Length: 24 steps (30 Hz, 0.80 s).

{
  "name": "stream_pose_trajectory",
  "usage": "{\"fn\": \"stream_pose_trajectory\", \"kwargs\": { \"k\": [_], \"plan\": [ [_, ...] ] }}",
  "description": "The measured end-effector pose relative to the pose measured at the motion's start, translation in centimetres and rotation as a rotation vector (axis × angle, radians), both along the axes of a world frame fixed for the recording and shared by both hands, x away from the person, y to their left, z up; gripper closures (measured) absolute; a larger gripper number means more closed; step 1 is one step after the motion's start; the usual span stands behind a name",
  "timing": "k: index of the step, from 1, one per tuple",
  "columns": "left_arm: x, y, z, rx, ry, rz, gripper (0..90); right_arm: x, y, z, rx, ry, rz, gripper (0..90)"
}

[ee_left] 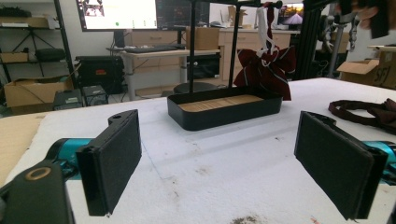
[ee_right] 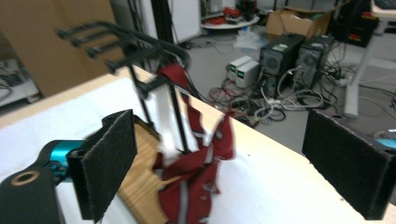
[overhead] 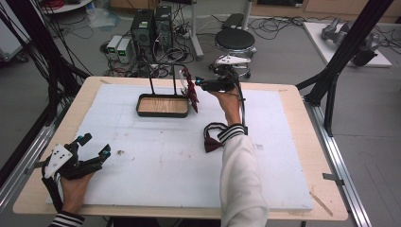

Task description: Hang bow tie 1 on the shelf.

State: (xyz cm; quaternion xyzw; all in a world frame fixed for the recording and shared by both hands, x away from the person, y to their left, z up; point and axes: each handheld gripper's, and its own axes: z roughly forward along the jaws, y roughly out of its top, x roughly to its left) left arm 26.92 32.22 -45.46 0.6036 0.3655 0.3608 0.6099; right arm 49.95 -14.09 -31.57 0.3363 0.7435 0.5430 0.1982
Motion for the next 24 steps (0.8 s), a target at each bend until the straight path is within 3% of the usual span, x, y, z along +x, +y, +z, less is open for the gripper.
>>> {"fn": "stream_pose_trajectory", "kwargs": {
  "k": [2,4,8,10,11,16,18,24],
  "plan": [
    [0.0,0.0,0.0,-0.001,-0.001,-0.001,15.3,-1.5,-0.8,1.3,0.005,-0.020,0.013,9.2],
    [-0.1,0.0,0.0,0.000,-0.002,0.001,15.2,-3.1,-1.4,1.6,0.035,-0.102,-0.021,9.2],
    [-0.1,0.0,0.0,0.003,-0.005,0.001,15.2,-5.0,-2.8,2.9,0.011,-0.105,-0.023,9.3],
    [-0.1,0.0,0.0,0.002,-0.005,0.001,15.2,-6.2,-3.4,3.3,0.040,-0.172,-0.037,9.3],
    [-0.1,0.0,0.0,0.003,-0.004,0.001,15.2,-6.7,-3.7,3.3,0.044,-0.182,-0.039,9.3],
    [-0.1,-0.1,0.0,0.006,-0.007,0.001,15.2,-7.6,-5.0,3.4,0.018,-0.154,-0.044,9.3],
    [-0.1,-0.1,0.0,0.006,-0.007,0.001,15.2,-8.5,-5.6,3.1,0.048,-0.189,-0.056,9.3],
    [-0.1,-0.1,0.0,0.008,-0.007,0.001,15.2,-10.5,-7.3,0.6,0.019,-0.169,-0.065,9.3]
  ]
}}
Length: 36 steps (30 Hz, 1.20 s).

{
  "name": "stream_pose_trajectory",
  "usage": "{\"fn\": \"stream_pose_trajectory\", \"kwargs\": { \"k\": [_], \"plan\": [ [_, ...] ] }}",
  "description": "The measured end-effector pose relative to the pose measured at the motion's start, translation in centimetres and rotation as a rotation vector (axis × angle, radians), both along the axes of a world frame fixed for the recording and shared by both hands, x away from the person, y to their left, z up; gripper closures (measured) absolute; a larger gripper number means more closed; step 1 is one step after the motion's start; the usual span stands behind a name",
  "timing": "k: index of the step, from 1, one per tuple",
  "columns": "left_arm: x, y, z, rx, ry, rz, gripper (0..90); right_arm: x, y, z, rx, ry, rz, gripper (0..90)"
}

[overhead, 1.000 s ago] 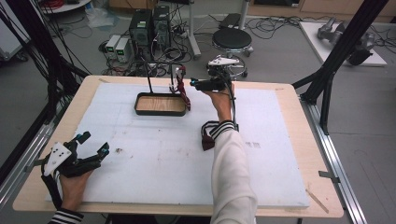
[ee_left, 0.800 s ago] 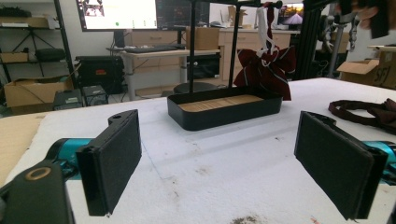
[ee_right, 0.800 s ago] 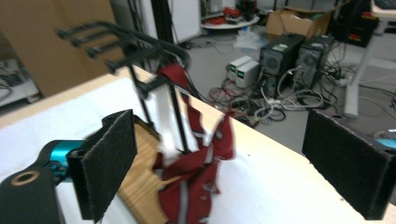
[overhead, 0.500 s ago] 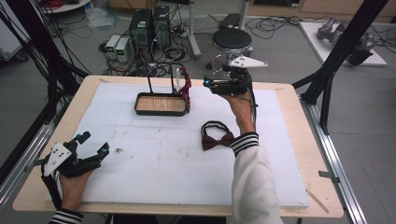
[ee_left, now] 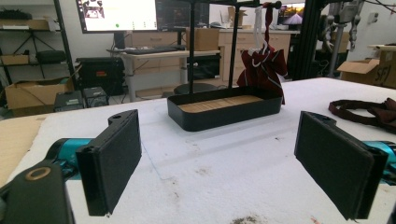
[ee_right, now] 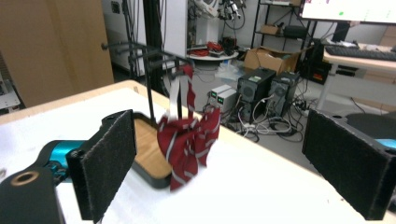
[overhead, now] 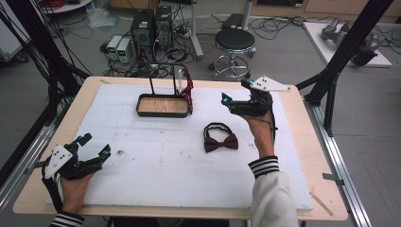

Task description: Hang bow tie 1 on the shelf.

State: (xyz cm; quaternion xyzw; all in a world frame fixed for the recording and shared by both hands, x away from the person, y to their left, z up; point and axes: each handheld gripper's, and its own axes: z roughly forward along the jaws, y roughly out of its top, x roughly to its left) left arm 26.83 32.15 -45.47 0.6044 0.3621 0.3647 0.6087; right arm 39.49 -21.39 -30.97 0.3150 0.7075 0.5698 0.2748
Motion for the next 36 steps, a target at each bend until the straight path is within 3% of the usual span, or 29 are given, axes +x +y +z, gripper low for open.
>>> {"fn": "stream_pose_trajectory", "kwargs": {
  "k": [16,24,25,31,33,36],
  "plan": [
    [0.0,0.0,0.0,0.006,0.001,0.000,15.2,-3.9,-3.0,-3.0,-0.011,0.009,0.004,9.3],
    [0.0,-0.1,0.0,0.005,0.001,0.001,15.2,-5.6,-3.1,-4.0,-0.052,0.009,0.019,9.3],
    [0.0,0.0,0.0,0.006,0.001,0.001,15.2,-5.9,-3.1,-4.4,-0.055,0.029,0.020,9.3],
    [0.0,-0.1,0.0,0.010,-0.002,0.005,15.2,-6.5,-2.9,-5.6,-0.055,0.036,0.016,9.3],
    [0.0,-0.1,0.0,0.009,-0.003,0.004,15.2,-6.8,-2.9,-5.6,-0.049,0.054,0.013,9.4],
    [0.0,-0.1,0.0,0.007,-0.002,0.004,15.2,-6.9,-3.0,-5.5,-0.048,0.045,0.014,9.4]
  ]
}}
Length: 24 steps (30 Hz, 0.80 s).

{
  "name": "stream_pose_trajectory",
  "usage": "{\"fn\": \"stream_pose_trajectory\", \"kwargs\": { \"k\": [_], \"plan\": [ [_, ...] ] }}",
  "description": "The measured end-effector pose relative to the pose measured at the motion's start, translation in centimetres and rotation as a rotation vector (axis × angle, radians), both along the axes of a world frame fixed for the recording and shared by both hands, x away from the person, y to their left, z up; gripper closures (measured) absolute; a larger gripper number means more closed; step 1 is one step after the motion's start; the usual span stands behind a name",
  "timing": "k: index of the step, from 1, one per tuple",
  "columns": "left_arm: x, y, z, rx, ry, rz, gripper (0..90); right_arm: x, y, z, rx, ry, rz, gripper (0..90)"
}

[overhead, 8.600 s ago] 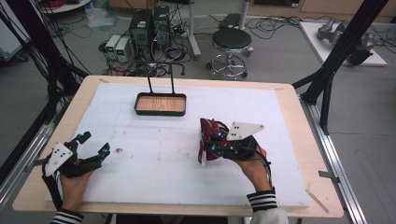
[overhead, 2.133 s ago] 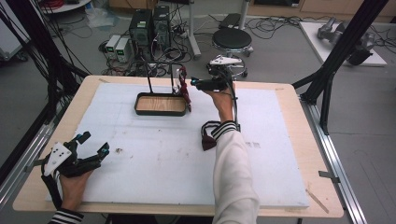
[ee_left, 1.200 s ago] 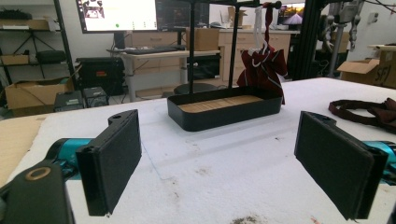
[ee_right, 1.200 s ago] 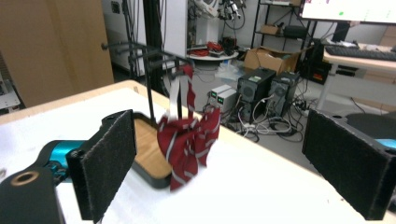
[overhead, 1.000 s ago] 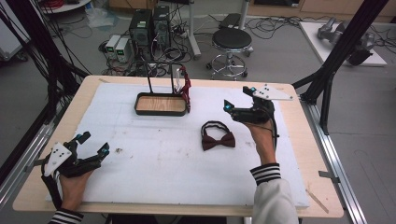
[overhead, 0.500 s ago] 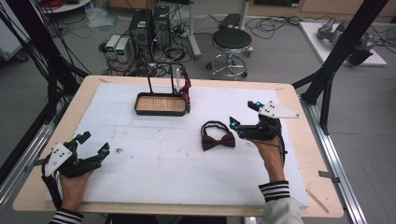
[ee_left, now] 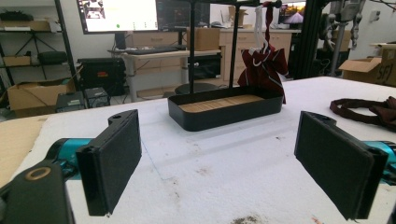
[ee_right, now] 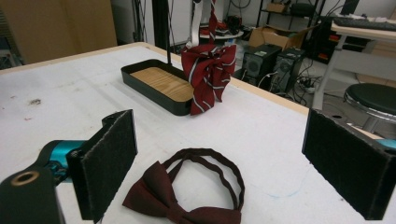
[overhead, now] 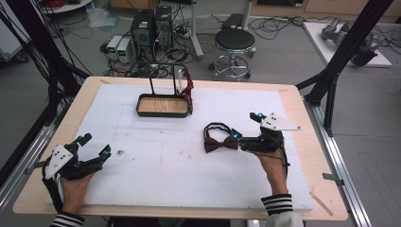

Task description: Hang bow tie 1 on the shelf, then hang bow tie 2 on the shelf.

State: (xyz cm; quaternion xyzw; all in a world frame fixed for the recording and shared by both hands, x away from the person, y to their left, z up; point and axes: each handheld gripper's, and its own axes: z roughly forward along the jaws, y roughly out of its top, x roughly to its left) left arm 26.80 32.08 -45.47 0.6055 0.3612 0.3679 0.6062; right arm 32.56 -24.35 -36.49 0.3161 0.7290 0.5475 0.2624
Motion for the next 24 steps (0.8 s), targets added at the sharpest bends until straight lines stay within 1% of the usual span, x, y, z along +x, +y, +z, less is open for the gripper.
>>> {"fn": "stream_pose_trajectory", "kwargs": {
  "k": [2,4,7,14,16,17,19,21,22,24],
  "plan": [
    [0.0,0.0,0.0,-0.001,0.001,-0.001,15.2,0.0,-0.2,0.0,0.005,-0.001,-0.001,9.4],
    [0.0,0.0,0.0,-0.002,0.001,-0.001,15.2,0.2,-0.3,-0.2,0.008,0.015,-0.002,9.4],
    [0.0,0.0,0.0,0.000,0.001,0.000,15.2,0.4,-0.3,-0.2,0.014,0.011,0.003,9.4],
    [0.0,0.0,0.0,0.000,0.001,-0.001,15.3,0.5,-0.3,-0.3,0.007,0.026,0.003,9.4],
    [0.0,0.0,0.0,0.000,0.001,-0.001,15.2,0.7,-0.5,-0.4,-0.002,0.039,0.001,9.5],
    [0.0,0.0,0.0,0.000,0.001,-0.001,15.2,0.9,-0.5,-0.4,-0.009,0.051,-0.001,9.5],
    [0.0,0.0,0.0,0.000,0.001,-0.001,15.2,1.2,-0.5,-0.3,-0.029,0.059,0.003,9.5],
    [0.0,0.0,0.0,0.000,0.001,0.000,15.2,1.4,-0.5,-0.1,-0.037,0.078,0.010,9.5],
    [0.0,0.0,0.0,0.000,0.001,-0.001,15.2,1.4,-0.5,-0.1,-0.037,0.078,0.010,9.5],
    [0.0,0.0,0.0,0.001,0.001,0.000,15.2,1.9,-0.5,0.1,-0.066,0.097,0.016,9.5]
  ]
}}
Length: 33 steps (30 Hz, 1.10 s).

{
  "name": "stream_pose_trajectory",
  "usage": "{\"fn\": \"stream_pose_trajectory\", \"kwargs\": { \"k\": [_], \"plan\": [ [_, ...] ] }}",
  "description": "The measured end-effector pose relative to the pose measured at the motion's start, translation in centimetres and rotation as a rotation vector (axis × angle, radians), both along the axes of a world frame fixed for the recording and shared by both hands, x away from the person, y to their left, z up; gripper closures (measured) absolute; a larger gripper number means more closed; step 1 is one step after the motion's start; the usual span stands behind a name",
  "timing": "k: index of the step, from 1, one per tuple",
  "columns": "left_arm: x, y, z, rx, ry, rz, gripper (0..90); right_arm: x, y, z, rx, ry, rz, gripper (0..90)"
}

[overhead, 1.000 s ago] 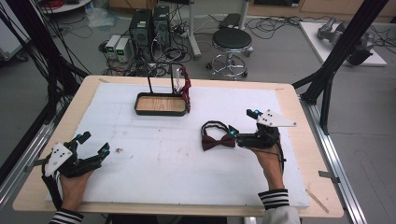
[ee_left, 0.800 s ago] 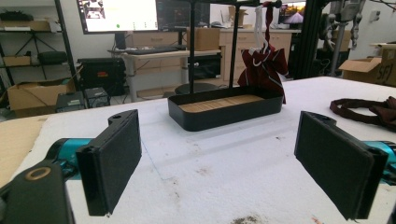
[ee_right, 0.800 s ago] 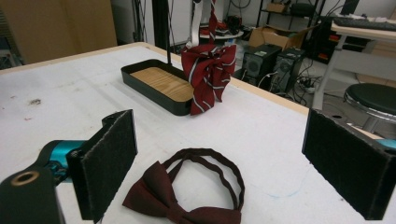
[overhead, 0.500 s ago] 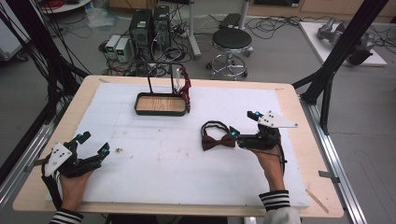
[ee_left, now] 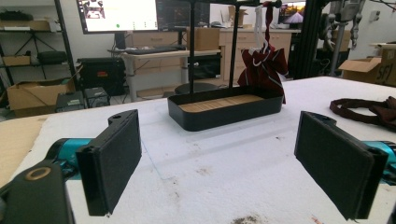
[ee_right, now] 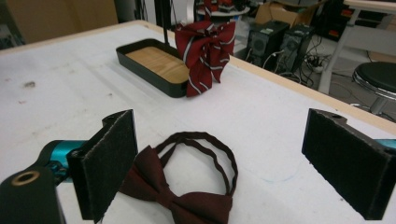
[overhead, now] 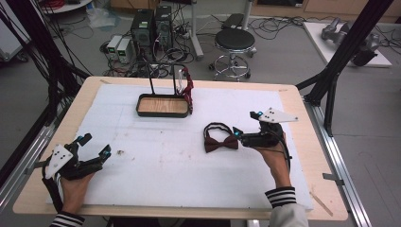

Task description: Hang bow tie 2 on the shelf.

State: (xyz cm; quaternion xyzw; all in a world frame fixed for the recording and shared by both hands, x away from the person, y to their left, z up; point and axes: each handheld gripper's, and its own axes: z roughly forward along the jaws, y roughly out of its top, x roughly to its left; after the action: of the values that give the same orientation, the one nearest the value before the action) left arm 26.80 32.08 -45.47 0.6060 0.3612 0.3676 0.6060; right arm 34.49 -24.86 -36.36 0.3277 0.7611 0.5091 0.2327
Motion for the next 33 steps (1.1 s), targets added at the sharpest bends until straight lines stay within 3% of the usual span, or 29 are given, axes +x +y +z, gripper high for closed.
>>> {"fn": "stream_pose_trajectory", "kwargs": {
  "k": [10,14,17,30,31,33],
  "plan": [
    [0.0,0.0,0.0,0.003,-0.001,-0.002,15.2,1.7,-0.1,-0.2,-0.049,0.073,0.032,13.3],
    [0.0,0.0,0.0,0.003,-0.001,-0.002,15.2,2.6,0.3,-0.3,-0.110,0.110,0.065,12.9],
    [0.0,0.0,0.0,-0.001,0.000,-0.002,15.2,3.0,0.3,-0.4,-0.118,0.120,0.074,12.8],
    [0.1,0.1,0.0,-0.008,0.004,-0.002,15.1,5.1,1.1,-2.7,-0.211,0.226,0.162,12.7],
    [0.1,0.1,0.0,-0.008,0.004,-0.002,15.1,5.2,1.3,-3.0,-0.244,0.242,0.181,12.8],
    [0.1,0.1,0.0,-0.010,0.004,-0.002,15.1,5.3,1.4,-3.1,-0.255,0.250,0.189,12.8]
  ]
}}
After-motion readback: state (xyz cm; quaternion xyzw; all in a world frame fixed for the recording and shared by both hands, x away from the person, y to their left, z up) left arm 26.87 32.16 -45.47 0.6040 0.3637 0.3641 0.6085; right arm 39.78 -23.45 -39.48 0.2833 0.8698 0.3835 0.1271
